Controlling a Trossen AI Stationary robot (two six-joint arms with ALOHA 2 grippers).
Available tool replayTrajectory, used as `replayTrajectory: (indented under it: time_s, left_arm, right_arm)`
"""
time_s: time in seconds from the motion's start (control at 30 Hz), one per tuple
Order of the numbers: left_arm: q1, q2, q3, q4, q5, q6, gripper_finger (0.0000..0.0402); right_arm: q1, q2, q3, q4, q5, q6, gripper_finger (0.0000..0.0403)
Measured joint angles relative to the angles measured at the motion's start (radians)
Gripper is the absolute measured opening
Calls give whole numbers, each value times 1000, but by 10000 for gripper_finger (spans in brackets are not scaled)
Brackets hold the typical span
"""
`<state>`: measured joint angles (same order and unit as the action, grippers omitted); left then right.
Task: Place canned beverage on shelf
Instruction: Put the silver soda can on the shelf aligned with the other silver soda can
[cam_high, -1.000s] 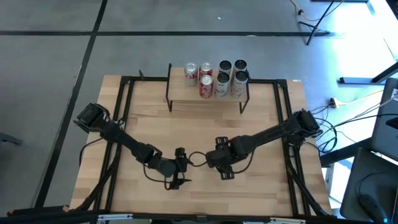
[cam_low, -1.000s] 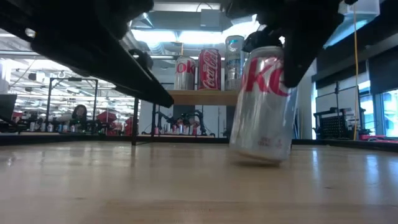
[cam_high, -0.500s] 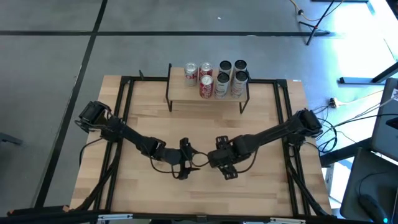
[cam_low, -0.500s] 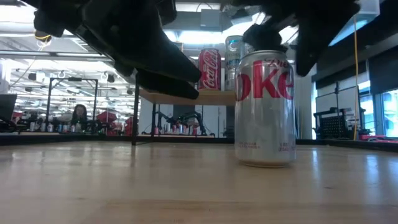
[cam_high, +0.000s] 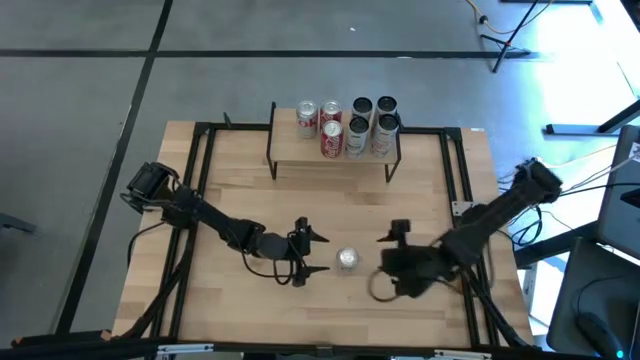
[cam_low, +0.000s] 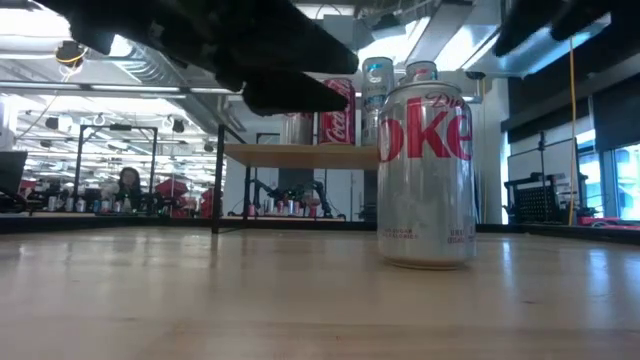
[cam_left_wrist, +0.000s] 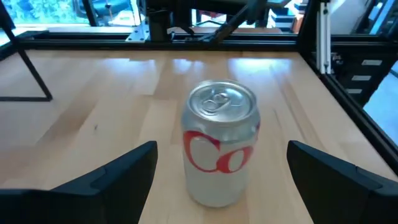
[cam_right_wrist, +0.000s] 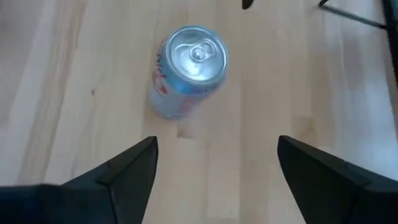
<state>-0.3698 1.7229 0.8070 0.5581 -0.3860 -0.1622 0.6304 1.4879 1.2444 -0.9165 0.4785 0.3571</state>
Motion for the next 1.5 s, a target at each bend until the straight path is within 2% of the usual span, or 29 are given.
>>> replayTrajectory:
  time_s: [0.17,0.3,0.4,0.53,0.7,0.93,1.03,1.13,1.3,1.5]
  left_arm:
    - [37,24,0,94,64,-4,343]
    - [59,110,10,223,148,11,343]
    - [67,153,38,249,156,31,343]
    - [69,198,70,243,122,75,343]
    - [74,244,108,246,147,89,343]
    - [104,283,162,247,266,80,343]
    - [112,299,182,224,277,77,341]
    - [116,312,201,208,285,62,320]
    - [110,304,207,183,285,57,259]
    - [84,203,202,57,225,59,258]
  right_arm:
    - [113,-156,-296,311,161,71,314]
    - [156,-227,-518,640,308,0,314]
    - [137,-253,-599,770,362,-66,314]
    - [103,-278,-598,803,314,-87,314]
    - [87,-278,-567,825,266,-162,314]
    - [87,-278,-563,993,270,-365,314]
    - [87,-278,-563,1035,272,-419,314]
    - [87,-278,-563,1042,270,-433,314]
    - [90,-277,-563,1042,250,-432,314]
    - [90,-277,-563,1046,228,-410,315]
